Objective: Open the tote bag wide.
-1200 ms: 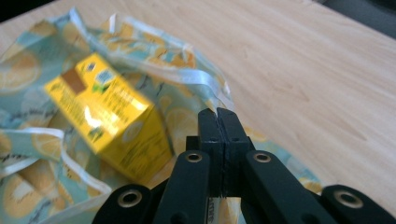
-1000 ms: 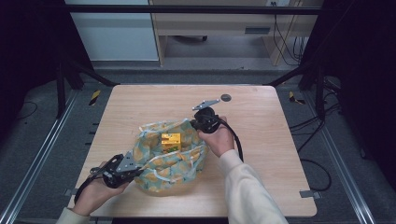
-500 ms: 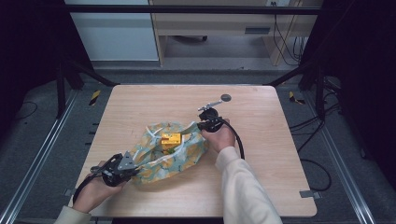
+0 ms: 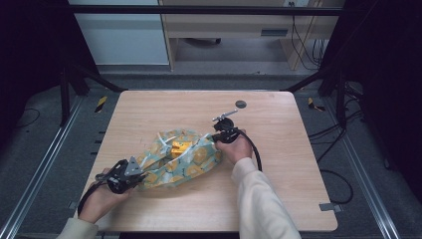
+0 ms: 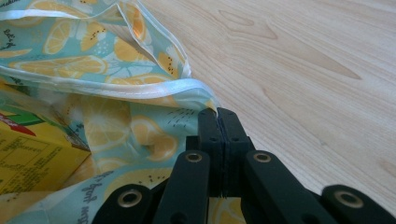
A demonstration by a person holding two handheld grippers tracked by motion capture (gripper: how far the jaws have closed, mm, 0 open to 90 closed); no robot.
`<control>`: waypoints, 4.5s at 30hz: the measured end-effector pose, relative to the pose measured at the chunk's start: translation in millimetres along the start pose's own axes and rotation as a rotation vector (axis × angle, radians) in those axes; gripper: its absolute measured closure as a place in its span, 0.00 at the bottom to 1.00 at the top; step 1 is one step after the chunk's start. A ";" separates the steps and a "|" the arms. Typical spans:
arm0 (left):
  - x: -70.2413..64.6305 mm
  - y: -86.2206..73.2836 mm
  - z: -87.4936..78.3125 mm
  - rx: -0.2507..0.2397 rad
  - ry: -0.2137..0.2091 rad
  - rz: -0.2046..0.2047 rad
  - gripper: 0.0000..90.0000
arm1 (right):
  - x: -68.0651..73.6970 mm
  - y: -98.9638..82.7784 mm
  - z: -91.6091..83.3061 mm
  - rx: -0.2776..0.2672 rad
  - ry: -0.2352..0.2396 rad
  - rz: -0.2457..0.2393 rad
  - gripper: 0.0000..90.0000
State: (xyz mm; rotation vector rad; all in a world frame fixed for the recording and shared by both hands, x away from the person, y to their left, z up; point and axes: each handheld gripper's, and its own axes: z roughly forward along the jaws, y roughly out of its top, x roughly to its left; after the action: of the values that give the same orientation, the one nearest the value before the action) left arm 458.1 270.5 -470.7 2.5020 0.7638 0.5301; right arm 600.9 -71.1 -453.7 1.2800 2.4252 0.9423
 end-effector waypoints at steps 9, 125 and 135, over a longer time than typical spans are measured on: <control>-6.2 -0.4 -1.7 -0.005 -0.034 0.011 0.93 | -0.8 0.9 -9.3 -0.046 -0.016 0.004 0.75; 61.1 31.0 47.1 -0.084 0.155 -0.125 0.98 | 21.5 -119.3 -65.1 0.003 -0.032 -0.042 1.00; 62.8 30.0 47.3 -0.085 0.161 -0.126 0.98 | 21.2 -119.5 -65.5 0.010 -0.043 -0.045 1.00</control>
State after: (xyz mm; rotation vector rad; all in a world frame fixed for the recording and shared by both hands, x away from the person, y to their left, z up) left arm 541.8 270.9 -479.3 2.3359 0.9322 0.7105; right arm 479.2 -130.9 -478.6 1.2301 2.4185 0.8834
